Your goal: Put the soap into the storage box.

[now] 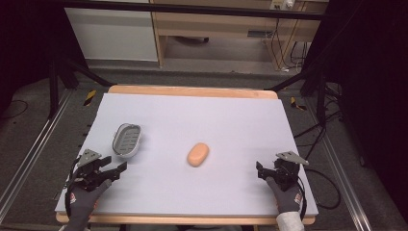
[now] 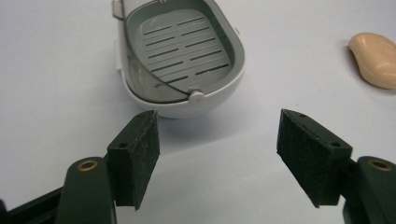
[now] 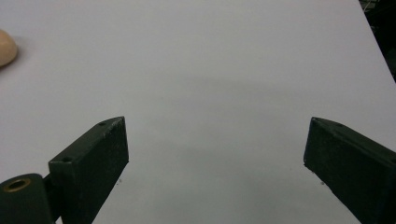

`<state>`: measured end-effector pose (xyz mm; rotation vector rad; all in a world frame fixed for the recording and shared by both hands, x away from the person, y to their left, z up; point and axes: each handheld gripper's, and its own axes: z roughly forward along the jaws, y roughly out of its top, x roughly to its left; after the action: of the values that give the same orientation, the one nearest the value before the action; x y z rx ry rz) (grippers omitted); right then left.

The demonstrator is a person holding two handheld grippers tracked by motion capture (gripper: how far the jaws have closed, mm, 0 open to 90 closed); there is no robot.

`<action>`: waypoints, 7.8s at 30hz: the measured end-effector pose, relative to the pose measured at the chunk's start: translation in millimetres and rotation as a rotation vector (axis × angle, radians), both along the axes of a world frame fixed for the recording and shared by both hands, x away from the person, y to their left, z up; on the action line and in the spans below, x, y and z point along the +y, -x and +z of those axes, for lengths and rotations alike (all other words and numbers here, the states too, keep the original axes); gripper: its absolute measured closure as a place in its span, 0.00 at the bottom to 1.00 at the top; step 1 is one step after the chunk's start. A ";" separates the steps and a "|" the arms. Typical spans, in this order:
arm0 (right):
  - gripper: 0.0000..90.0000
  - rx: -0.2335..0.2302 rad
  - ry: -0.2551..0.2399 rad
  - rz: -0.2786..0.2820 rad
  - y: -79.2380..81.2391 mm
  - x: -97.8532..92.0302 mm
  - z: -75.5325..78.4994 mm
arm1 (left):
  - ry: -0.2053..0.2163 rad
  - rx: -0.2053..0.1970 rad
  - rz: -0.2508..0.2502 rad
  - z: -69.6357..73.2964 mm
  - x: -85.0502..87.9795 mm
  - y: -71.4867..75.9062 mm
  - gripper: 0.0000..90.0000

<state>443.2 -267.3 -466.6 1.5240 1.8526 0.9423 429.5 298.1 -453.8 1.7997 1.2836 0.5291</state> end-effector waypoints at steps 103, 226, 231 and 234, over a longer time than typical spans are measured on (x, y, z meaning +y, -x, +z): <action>0.07 0.001 0.010 0.020 4.0 5.4 0.3 | -0.023 -0.045 -0.229 45.2 -163.8 -56.0 0.30; 0.07 0.025 0.019 0.052 2.0 11.4 -0.1 | -0.186 0.086 -0.323 17.7 -226.4 -72.8 0.35; 0.07 0.024 0.017 0.051 2.1 11.6 0.1 | -0.177 0.075 -0.321 23.9 -218.7 -69.8 0.35; 0.07 0.024 0.017 0.050 2.1 11.6 0.1 | -0.165 0.065 -0.318 28.9 -212.8 -66.7 0.35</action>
<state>441.1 -255.8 -466.5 1.4910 1.9186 0.9327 496.2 85.3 -424.8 2.1244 0.9916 0.4099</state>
